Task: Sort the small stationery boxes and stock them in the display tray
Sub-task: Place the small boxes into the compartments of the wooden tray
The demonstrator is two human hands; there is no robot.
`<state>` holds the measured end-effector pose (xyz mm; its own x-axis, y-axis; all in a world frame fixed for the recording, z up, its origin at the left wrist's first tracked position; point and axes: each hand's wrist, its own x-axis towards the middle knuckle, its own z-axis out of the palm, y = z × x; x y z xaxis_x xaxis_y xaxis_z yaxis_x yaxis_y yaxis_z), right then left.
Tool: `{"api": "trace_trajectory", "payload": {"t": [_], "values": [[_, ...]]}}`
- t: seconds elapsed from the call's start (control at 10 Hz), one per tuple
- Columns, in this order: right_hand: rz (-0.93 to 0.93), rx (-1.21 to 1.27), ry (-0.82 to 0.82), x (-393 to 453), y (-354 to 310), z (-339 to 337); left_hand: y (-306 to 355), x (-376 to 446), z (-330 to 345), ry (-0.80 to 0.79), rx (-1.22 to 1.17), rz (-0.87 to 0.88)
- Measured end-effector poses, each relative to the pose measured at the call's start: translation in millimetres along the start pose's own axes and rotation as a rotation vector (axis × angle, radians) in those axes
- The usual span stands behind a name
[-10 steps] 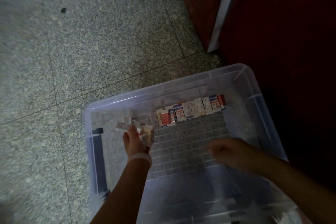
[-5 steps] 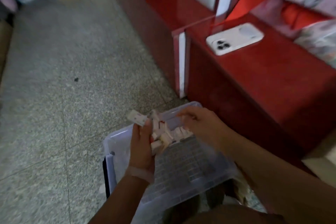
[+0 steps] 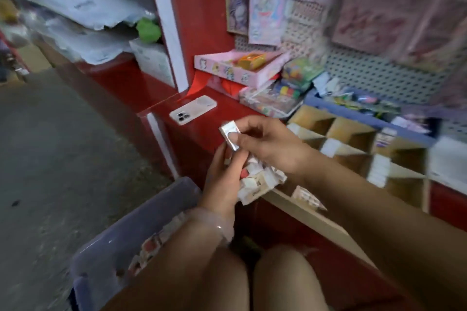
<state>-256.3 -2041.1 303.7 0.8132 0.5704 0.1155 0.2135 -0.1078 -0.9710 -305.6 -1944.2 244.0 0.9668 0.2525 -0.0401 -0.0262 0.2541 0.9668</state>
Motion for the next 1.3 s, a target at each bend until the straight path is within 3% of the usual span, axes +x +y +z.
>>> {"api": "trace_trajectory", "payload": {"t": [0.2,0.5,0.6,0.7,0.8,0.9,1.0,1.1,1.3], "values": [[0.122,0.235,0.346,-33.4,-1.2,-62.4,-4.7,3.9,82.0,-0.212,-0.119,0.003],[0.236,0.598,0.591,-32.1,20.1,-126.7,-31.7,37.8,123.1,-0.238,-0.151,-0.309],[0.199,0.524,0.670,-28.2,22.7,-143.5,-33.1,48.7,108.6,-0.138,-0.153,-0.305],[0.225,0.204,0.706,-22.4,36.2,-152.7,-55.7,87.4,66.5,-0.122,-0.218,-0.319],[0.265,-0.056,0.662,-10.5,56.0,-149.0,-46.4,102.1,46.1,-0.177,-0.157,-0.259],[0.298,-0.466,0.526,12.5,76.0,-135.6,-28.4,120.1,36.2,-0.190,-0.178,-0.338],[0.383,-0.729,0.421,38.3,93.4,-121.8,-21.7,133.4,36.6,-0.171,-0.396,-0.314],[0.421,-0.780,0.392,52.9,104.4,-107.0,-23.2,140.8,32.6,-0.158,-0.290,-0.327],[0.436,-0.830,0.330,58.8,110.8,-84.2,-33.0,143.3,27.1,-0.291,-0.303,-0.329]]}}
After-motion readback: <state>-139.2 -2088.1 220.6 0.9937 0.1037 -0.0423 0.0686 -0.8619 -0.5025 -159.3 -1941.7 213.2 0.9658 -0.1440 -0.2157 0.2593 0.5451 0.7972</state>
